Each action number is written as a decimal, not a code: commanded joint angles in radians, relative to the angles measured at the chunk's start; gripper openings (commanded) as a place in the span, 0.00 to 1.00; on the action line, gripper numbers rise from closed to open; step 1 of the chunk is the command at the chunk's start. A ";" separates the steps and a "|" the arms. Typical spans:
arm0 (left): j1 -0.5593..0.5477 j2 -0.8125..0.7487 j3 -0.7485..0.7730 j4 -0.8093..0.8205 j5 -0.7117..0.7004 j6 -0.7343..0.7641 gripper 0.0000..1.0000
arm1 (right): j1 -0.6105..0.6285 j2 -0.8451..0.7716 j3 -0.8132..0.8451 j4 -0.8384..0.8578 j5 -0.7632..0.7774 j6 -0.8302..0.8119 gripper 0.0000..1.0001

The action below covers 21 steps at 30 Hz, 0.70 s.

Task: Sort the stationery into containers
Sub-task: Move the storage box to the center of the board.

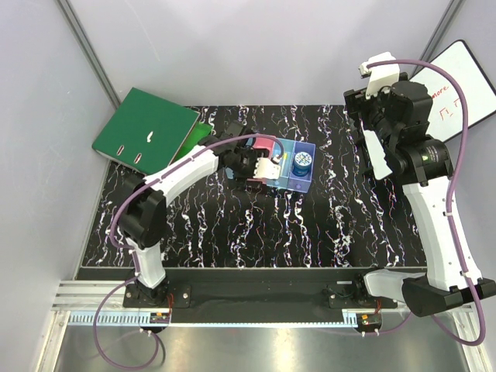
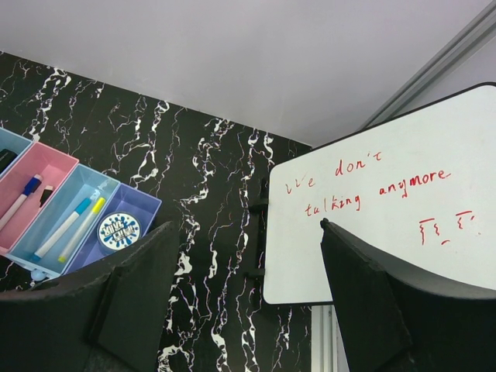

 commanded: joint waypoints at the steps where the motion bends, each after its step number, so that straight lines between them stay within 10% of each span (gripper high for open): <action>1: 0.002 0.053 0.037 0.016 0.011 0.045 0.72 | -0.005 0.000 0.037 0.040 -0.006 0.013 0.82; 15: 0.031 0.211 0.168 0.039 -0.026 0.071 0.70 | -0.007 -0.011 0.017 0.040 -0.003 0.015 0.82; 21: 0.031 0.217 0.120 0.037 -0.034 0.075 0.49 | -0.008 0.000 0.023 0.040 -0.010 0.026 0.82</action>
